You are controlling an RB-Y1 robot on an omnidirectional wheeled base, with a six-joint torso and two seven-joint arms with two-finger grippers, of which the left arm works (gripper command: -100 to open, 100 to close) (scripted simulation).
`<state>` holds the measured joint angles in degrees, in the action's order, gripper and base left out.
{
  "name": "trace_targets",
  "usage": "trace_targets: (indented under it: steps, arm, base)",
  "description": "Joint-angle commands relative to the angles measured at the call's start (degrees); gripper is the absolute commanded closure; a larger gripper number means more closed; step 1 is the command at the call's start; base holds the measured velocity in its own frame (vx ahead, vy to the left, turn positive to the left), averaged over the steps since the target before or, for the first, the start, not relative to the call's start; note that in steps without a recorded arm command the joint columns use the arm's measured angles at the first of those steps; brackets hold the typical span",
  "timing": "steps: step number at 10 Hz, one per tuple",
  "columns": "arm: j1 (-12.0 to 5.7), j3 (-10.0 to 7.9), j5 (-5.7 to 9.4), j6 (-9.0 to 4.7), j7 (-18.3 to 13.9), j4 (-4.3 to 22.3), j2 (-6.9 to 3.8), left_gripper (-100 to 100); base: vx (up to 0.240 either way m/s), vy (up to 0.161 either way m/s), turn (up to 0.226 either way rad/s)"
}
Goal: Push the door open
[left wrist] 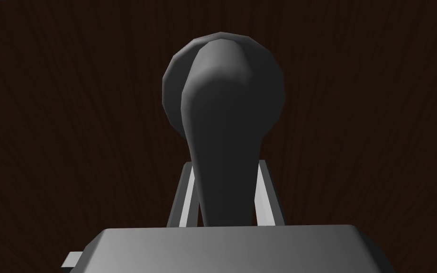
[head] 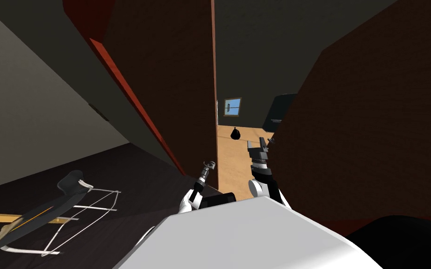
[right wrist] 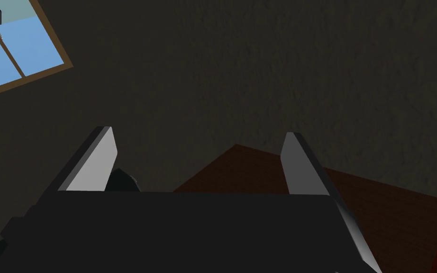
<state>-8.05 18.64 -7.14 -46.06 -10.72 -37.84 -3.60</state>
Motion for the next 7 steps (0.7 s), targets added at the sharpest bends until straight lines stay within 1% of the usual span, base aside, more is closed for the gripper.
trace_targets:
  steps: [1, 5, 6, 7]
  arm:
    - [-0.83, -0.96, 0.47, -0.38, 0.2, 0.0, -0.36, 100]
    - [-0.96, -3.65, 1.77, -0.21, 1.5, 0.4, -0.79, 100]
    - [-0.96, -3.65, 1.77, -0.21, 1.5, 0.7, -0.79, 100]
    - [-0.96, -3.65, 1.77, -0.21, 1.5, 1.5, -0.79, 100]
  base:
    - [0.149, -0.119, 0.038]
    - [0.160, -0.145, 0.047]
    - [0.114, -0.103, 0.024]
    - [0.050, -0.015, -0.011]
